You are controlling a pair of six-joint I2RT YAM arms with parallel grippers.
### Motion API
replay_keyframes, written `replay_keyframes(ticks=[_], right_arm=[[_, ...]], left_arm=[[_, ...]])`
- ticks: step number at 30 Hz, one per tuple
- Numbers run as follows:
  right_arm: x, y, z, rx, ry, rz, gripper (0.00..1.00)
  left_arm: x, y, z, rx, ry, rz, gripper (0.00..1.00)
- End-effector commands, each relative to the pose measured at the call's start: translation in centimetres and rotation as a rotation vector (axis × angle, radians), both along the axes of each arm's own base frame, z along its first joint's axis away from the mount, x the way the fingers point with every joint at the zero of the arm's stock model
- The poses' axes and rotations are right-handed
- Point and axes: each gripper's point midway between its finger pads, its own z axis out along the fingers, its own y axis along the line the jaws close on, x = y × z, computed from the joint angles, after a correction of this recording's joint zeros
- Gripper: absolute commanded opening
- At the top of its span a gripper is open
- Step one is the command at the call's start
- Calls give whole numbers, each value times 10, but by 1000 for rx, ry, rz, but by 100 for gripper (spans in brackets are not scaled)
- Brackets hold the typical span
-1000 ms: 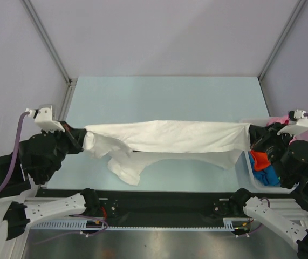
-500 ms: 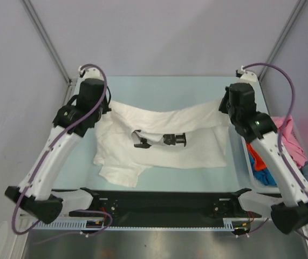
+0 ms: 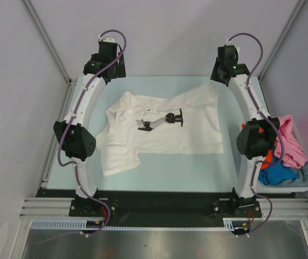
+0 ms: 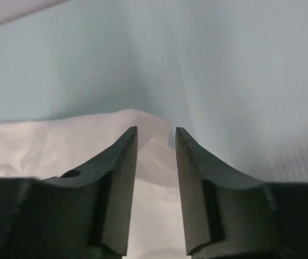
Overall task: Fold and stack the t-shirts
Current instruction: Flatten the tshirt out
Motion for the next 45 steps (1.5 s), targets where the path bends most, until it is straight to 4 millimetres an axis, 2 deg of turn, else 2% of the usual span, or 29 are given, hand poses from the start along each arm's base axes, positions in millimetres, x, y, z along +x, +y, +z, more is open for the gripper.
replay_keyframes(ticks=[1,2,3,4,5,6,7,8,9,10,11,12,13,15,16,18,19,20,22,24,27,29,31,37,45], right_arm=[[-18,-8,-5,0,169,6,47],[-35,-9,-13,4,218,10,55],[-45,-9,-16,13,232,3,57],[-56,-8,-18,20,241,13,57],[-64,-5,-24,36,245,31,59],[-89,-5,-33,39,273,39,59],[-102,-5,-43,40,300,54,59],[-113,0,-48,55,312,78,59],[-140,-1,-59,54,350,87,58],[-150,1,-64,64,357,92,57],[-163,10,-67,87,362,128,54],[-189,11,-79,97,386,140,54],[-200,15,-79,113,378,154,53],[-220,26,-88,166,380,182,48],[-238,26,-93,178,379,190,47],[-253,34,-96,207,378,218,43],[-260,35,-99,210,387,222,42],[-270,37,-104,214,395,231,39],[-279,38,-110,215,409,239,37],[-288,37,-117,222,427,230,34],[-292,36,-117,227,420,231,30],[-292,35,-114,224,408,228,28],[-292,33,-112,217,405,227,27],[-296,26,-116,209,414,211,25],[-296,27,-118,226,414,202,25]], left_arm=[[-39,24,16,22,10,85,91],[-46,23,12,5,11,84,92],[-55,23,5,-13,24,86,91],[-81,23,-6,-50,51,89,90],[-91,19,-12,-89,52,78,87],[-106,7,-15,-149,60,32,85],[-136,6,-29,-190,79,33,82],[-151,4,-31,-216,72,31,79],[-167,-5,-38,-265,82,29,78],[-194,0,-49,-288,93,41,76],[-213,1,-61,-306,133,59,73],[-227,1,-70,-355,154,97,70],[-248,4,-96,-367,212,124,69],[-279,8,-109,-440,236,197,62],[-296,11,-133,-444,295,228,59],[-323,17,-151,-493,340,330,57],[-338,21,-170,-491,388,374,56],[-349,24,-178,-494,413,413,56],[-361,31,-189,-524,425,503,55],[-364,36,-196,-533,436,546,50],[-367,44,-211,-509,465,578,50],[-372,48,-229,-513,514,619,50],[-379,43,-245,-551,566,617,49],[-371,47,-251,-549,537,624,46],[-363,51,-254,-541,528,628,47]])
